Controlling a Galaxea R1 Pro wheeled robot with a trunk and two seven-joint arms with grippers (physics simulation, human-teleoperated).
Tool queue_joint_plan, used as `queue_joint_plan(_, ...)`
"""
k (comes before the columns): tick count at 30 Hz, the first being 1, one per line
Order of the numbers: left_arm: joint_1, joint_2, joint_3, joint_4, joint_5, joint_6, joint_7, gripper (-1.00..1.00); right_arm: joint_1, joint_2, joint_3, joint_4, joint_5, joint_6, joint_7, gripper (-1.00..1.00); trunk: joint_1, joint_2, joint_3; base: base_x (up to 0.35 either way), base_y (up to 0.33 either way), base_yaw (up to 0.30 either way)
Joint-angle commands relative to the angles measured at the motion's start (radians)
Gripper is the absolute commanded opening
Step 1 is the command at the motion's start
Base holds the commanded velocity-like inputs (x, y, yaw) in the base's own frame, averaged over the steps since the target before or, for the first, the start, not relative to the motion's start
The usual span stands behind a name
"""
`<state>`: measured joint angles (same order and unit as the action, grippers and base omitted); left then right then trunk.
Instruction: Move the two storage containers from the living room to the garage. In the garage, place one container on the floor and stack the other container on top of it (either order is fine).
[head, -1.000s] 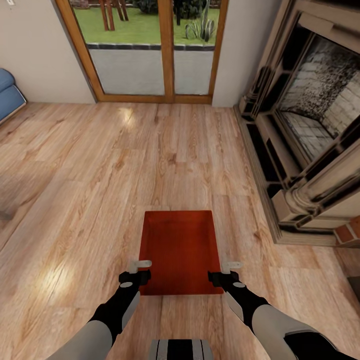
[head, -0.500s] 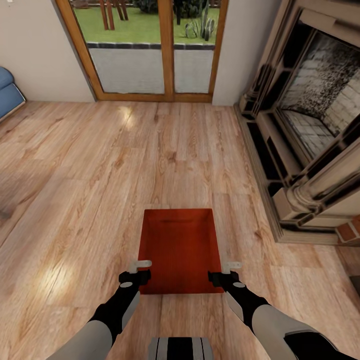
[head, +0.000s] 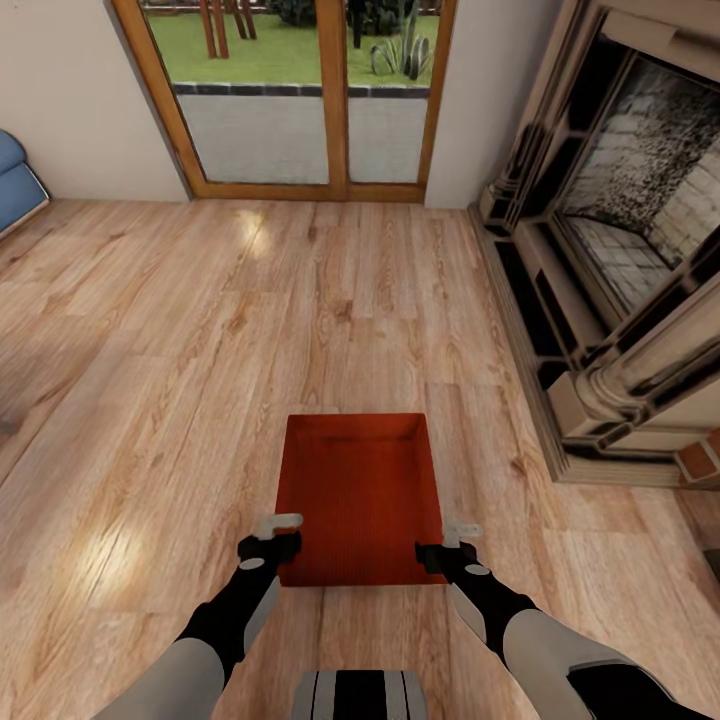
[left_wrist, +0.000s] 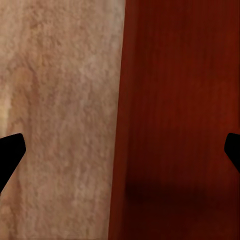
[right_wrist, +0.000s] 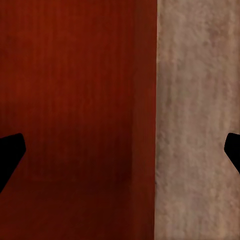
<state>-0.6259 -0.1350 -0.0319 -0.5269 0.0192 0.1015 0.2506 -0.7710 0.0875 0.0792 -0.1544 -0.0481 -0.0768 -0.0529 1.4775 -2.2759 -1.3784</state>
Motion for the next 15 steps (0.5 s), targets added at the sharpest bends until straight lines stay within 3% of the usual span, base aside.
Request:
queue_joint_plan(1, 0.0, 0.0, -0.003, -0.005, 0.002, 0.006, 0.006, 1.0, -0.001, 0.0, 0.008, 0.001, -0.005, -0.003, -0.005, 1.0, 0.0, 0.0, -0.001, 0.0, 0.0, 0.0)
queue_joint_plan(15, 0.0, 0.001, -0.003, -0.012, 0.003, 0.007, 0.006, 1.0, -0.001, -0.003, 0.008, 0.001, -0.006, -0.003, -0.005, 1.0, 0.0, 0.0, -0.001, 0.0, 0.0, 0.0)
